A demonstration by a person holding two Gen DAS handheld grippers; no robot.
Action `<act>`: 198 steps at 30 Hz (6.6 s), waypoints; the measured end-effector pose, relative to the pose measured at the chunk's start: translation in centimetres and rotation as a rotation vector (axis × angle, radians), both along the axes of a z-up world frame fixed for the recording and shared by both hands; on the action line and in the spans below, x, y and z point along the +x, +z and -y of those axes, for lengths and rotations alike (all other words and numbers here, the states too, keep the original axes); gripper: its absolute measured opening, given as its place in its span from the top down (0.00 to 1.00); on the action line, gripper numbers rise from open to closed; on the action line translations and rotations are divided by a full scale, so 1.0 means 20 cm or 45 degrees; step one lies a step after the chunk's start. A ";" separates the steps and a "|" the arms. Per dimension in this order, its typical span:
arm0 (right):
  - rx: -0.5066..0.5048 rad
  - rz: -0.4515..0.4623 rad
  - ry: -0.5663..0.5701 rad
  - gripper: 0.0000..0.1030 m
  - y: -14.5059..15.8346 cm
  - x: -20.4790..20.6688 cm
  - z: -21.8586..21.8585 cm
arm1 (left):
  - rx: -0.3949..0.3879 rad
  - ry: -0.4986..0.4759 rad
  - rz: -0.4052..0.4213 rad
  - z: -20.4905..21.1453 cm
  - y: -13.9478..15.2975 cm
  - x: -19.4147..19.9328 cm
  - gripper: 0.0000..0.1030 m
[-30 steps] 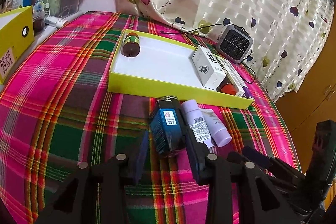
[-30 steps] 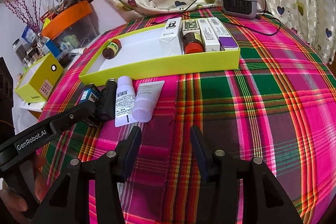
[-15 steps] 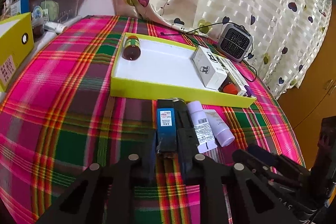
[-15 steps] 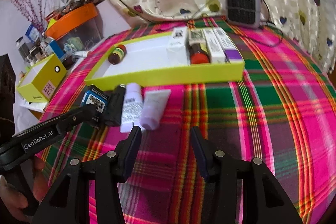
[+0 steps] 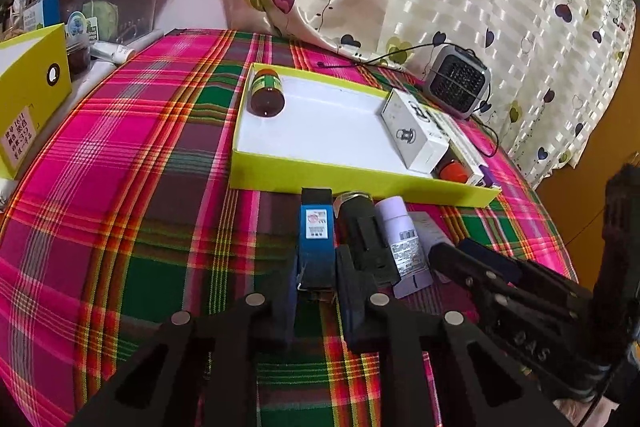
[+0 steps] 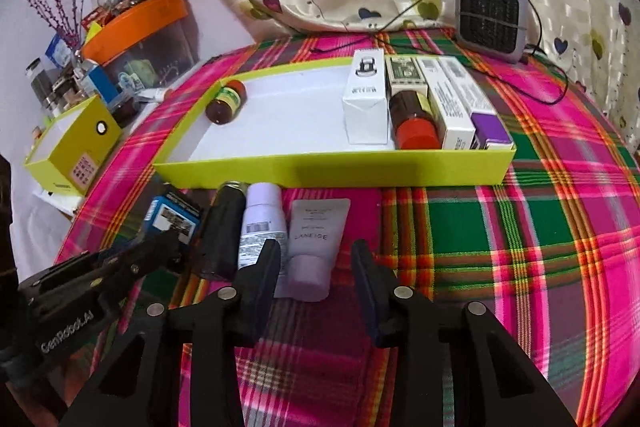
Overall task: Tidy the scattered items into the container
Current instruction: 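Grasp the lavender Laneige tube with the right tool while the left tool holds the blue box, then lift the blue box with the left tool while the right tool lifts the Laneige tube, then lower the Laneige tube into the tray and open the right tool while the left tool holds the blue box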
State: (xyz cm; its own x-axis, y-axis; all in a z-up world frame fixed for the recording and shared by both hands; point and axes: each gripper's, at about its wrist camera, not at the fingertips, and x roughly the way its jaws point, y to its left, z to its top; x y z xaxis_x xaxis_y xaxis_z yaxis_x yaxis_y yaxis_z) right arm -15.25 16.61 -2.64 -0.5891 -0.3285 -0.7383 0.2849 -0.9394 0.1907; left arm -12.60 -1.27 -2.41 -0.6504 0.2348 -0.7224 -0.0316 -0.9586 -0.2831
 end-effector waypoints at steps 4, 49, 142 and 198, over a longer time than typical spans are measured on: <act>-0.003 0.003 0.000 0.63 -0.01 -0.01 0.00 | 0.002 -0.013 0.033 -0.01 -0.04 -0.02 0.82; 0.008 0.019 -0.018 0.71 -0.01 0.10 -0.10 | -0.117 -0.082 -0.005 -0.09 -0.03 0.06 0.83; -0.073 -0.191 -0.046 0.71 0.28 -0.02 0.00 | 0.043 -0.086 -0.174 0.03 0.16 -0.26 0.83; -0.172 0.146 0.084 0.76 0.14 -0.68 0.47 | 0.187 0.121 -0.110 0.35 0.11 -0.32 0.83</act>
State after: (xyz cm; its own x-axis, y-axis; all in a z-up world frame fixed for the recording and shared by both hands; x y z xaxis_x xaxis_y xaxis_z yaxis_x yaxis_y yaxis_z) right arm -28.92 7.20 0.10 -0.4776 -0.4644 -0.7458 0.3144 -0.8830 0.3485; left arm -19.09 -8.36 -0.17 -0.7327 0.2678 -0.6257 0.0272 -0.9071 -0.4201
